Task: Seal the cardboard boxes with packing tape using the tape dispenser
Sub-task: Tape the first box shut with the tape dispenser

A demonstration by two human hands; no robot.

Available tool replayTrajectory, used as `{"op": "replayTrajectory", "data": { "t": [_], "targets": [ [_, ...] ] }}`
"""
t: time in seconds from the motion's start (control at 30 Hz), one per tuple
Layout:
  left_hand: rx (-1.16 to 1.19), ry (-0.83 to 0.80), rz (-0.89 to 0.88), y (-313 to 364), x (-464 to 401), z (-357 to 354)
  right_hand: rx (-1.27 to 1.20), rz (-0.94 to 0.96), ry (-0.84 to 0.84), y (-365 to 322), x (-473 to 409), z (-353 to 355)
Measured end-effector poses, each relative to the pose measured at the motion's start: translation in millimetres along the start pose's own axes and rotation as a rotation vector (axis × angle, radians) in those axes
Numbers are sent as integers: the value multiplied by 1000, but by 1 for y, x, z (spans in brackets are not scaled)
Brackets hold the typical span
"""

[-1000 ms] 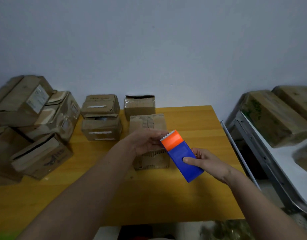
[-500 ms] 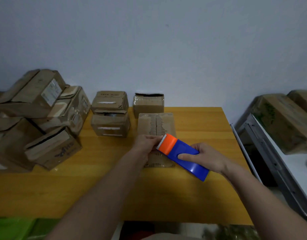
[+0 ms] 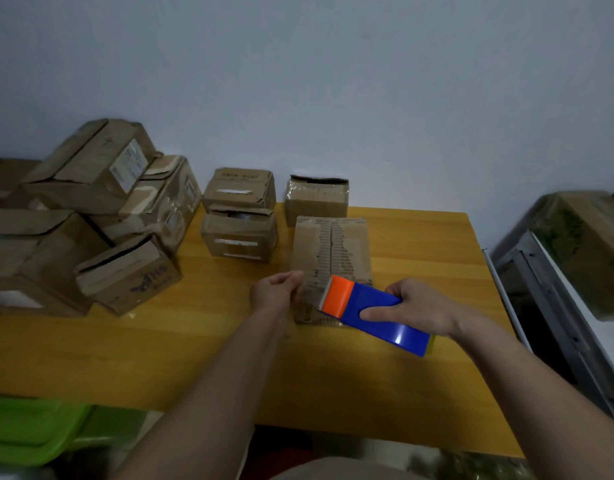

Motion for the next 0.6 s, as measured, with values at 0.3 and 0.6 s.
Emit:
{"op": "replayTrajectory", "data": {
  "t": [0.3, 0.6],
  "targets": [
    [77, 136, 51, -22, -5, 23, 193, -95, -35, -7, -12, 1],
    [143, 274, 53, -30, -19, 25, 401, -95, 2, -43, -50, 4]
  ]
}}
Point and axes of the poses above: each hand's wrist, its own x-axis away from the middle knuckle, its own z-axis out of the back of the hand, y = z × x, the point moved 10 cm from there along -x, towards the middle knuckle, and after that the axes turned 10 degrees about -x, right-handed, at the moved point
